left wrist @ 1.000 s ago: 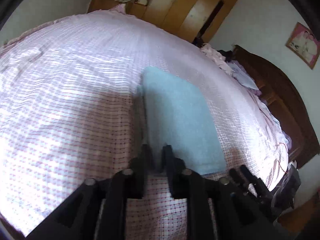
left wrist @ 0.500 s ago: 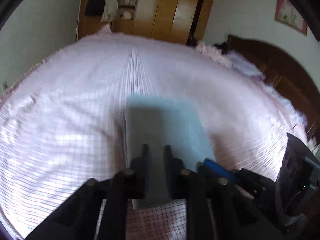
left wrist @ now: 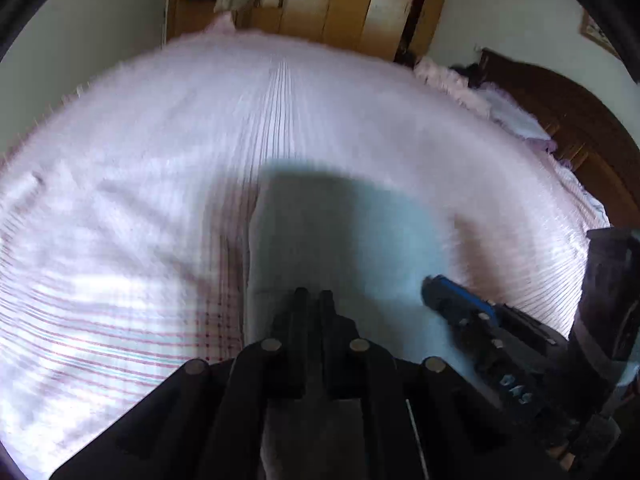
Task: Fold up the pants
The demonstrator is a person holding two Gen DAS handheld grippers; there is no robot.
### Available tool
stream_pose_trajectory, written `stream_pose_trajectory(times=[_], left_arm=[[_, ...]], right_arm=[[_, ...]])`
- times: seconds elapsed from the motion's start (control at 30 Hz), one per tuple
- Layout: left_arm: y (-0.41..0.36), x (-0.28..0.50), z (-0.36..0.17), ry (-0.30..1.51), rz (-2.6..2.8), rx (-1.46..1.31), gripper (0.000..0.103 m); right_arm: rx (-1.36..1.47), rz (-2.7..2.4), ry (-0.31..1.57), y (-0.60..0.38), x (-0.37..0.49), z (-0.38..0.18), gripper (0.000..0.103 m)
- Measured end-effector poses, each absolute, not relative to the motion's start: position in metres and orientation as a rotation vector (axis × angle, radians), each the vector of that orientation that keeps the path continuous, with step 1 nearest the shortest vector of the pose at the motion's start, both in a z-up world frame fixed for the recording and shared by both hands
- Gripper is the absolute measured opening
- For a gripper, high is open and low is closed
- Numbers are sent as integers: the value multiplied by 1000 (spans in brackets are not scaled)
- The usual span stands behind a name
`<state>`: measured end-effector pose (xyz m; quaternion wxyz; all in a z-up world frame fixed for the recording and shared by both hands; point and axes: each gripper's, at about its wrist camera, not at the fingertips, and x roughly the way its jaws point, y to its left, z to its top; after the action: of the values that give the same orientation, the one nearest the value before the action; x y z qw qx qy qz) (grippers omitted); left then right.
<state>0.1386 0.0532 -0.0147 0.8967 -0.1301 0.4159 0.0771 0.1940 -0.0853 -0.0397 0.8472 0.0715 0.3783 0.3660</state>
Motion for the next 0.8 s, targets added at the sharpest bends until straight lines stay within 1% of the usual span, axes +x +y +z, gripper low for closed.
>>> stream_pose_trajectory(times=[0.07, 0.13, 0.2, 0.23, 0.27, 0.3, 0.33, 0.37, 0.4, 0.43, 0.47, 0.5, 0.57, 0.6, 0.8], left_arm=[[54, 137, -17, 838, 143, -241, 5], [54, 133, -3, 825, 131, -243, 5], [56, 130, 7, 793, 118, -253, 5], [57, 130, 8, 794, 117, -246, 7], [58, 131, 7, 807, 105, -241, 14], [61, 132, 5, 831, 75, -253, 24], [64, 131, 4, 844, 46, -274, 29], [66, 128, 3, 853, 17, -299, 39], [67, 123, 4, 854, -17, -320, 53], [68, 114, 6, 851, -55, -330, 61], [66, 108, 8, 851, -87, -324, 73], [64, 104, 10, 853, -93, -307, 80], [61, 94, 11, 872, -61, -261, 83], [61, 91, 9, 887, -57, -265, 83], [75, 80, -15, 941, -125, -431, 84]], right_arm=[[194, 778, 793, -92, 195, -35, 0], [202, 748, 744, -97, 190, -21, 1], [195, 721, 717, -100, 191, -13, 7], [198, 720, 721, -100, 193, -11, 11], [213, 732, 735, -102, 195, -11, 16], [227, 740, 751, -103, 198, -13, 19], [243, 748, 772, -105, 202, -13, 28], [266, 762, 799, -108, 201, -14, 35], [297, 780, 831, -113, 200, -18, 37], [333, 803, 860, -117, 199, -22, 39], [374, 835, 892, -122, 197, -28, 41], [405, 858, 920, -126, 195, -34, 42], [465, 901, 977, -133, 189, -43, 43], [470, 915, 983, -135, 184, -45, 43], [381, 954, 980, -125, 170, -47, 44]])
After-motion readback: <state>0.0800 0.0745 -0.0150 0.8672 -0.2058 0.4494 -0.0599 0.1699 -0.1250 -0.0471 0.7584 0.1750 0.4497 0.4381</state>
